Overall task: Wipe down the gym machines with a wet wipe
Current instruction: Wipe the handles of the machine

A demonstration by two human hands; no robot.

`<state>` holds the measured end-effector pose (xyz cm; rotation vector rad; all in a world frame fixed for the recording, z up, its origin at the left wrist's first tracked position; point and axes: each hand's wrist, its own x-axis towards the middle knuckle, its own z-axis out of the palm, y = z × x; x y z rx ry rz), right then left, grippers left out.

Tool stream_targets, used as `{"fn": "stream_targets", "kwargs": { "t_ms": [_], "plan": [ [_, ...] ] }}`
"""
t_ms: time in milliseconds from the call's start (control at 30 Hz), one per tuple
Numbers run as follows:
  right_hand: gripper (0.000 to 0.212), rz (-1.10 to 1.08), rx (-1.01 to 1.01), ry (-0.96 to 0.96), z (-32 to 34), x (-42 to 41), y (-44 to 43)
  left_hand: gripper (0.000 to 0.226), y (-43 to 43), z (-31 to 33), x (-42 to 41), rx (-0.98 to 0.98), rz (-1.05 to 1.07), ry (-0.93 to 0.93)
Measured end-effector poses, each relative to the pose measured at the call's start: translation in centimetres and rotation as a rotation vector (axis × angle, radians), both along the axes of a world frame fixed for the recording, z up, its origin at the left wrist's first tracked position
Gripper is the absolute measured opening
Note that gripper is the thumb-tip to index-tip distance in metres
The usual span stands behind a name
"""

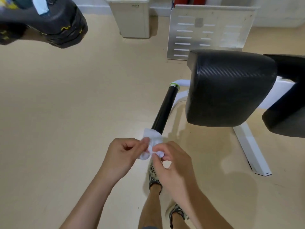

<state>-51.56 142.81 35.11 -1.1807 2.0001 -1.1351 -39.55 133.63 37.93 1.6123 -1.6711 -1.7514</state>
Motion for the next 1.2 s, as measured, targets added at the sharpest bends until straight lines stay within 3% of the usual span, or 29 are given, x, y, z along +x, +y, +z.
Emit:
{"fn": "stream_targets", "kwargs": {
  "t_ms": [133,267,333,433,533,633,767,833,867,933,1000,1033,1100,1200],
  "plan": [
    [0.009,-0.111,0.038,-0.085,-0.1,0.2,-0.4,0.022,1.3,-1.0,-1.4,-0.099,0.278,-0.078],
    [0.015,-0.25,0.252,-0.618,0.5,0.1,0.2,0.027,3.3,-1.4,-2.8,-0.072,0.432,0.037],
    [0.014,-0.315,0.281,-0.76,1.0,0.0,0.5,0.029,3.2,-1.7,-2.8,-0.079,0.425,0.045],
    [0.02,-0.345,0.22,-0.733,1.2,-0.2,-0.2,0.027,2.2,-1.9,-2.2,-0.123,0.396,0.031],
    [0.027,-0.151,0.177,-0.358,1.0,0.2,-0.8,0.029,3.0,-2.2,-2.3,-0.104,0.406,0.091],
    [0.028,-0.119,0.149,-0.262,0.4,0.7,-0.4,0.034,3.5,-2.4,-2.3,-0.362,0.19,0.039],
    [0.021,-0.406,0.159,-0.65,-0.1,-0.3,-0.3,0.027,2.4,-2.5,-2.2,-0.815,-0.244,-0.191],
    [0.021,-0.508,0.165,-0.802,-0.1,-0.5,-0.5,0.027,2.3,-2.6,-2.2,-0.951,-0.341,-0.281],
    [0.022,-0.518,0.166,-0.795,-0.2,-0.3,-0.6,0.025,2.4,-2.6,-2.2,-0.914,-0.302,-0.257],
    [0.028,-0.457,0.123,-0.641,0.1,0.5,-0.5,0.029,2.9,-2.0,-2.5,-0.577,-0.013,-0.131],
    [0.038,-0.337,0.038,-0.353,0.3,1.2,-0.1,0.033,3.9,-1.8,-3.0,-0.108,0.363,0.071],
    [0.039,-0.258,-0.004,-0.149,0.1,1.4,0.1,0.028,4.5,-1.8,-3.3,-0.007,0.466,0.126],
    [0.037,-0.138,-0.045,0.151,-0.7,1.7,0.5,0.021,5.8,-1.5,-3.9,0.039,0.502,0.197],
    [0.034,-0.198,-0.009,0.162,-1.6,1.7,0.4,0.026,6.1,-1.7,-4.2,0.073,0.549,0.274]
  ]
}}
